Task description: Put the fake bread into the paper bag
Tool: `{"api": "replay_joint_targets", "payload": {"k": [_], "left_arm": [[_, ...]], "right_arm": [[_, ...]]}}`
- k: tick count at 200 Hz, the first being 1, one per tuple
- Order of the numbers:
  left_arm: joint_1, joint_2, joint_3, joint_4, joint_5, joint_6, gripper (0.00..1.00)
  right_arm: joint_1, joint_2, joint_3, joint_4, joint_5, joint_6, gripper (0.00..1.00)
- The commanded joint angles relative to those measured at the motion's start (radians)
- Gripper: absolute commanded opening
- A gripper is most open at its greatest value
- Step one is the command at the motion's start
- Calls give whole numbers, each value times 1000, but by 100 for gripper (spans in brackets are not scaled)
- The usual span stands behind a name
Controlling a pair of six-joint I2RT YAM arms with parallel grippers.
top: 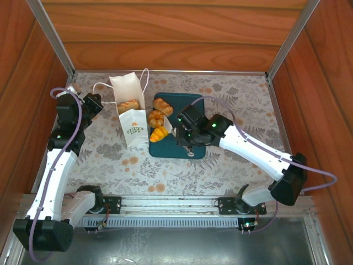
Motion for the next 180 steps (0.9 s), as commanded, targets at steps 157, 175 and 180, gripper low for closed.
{"api": "replay_joint_targets", "payload": {"k": [157,175,180], "left_arm": [[8,-18,-11,19,11,-11,0],[7,-21,-16,20,11,-12,0],[8,-22,-17,21,11,-12,0]], "right_arm": [[40,171,57,113,-85,99,56],[40,183,62,115,-85,100,56],[40,186,64,114,-85,101,56]]}}
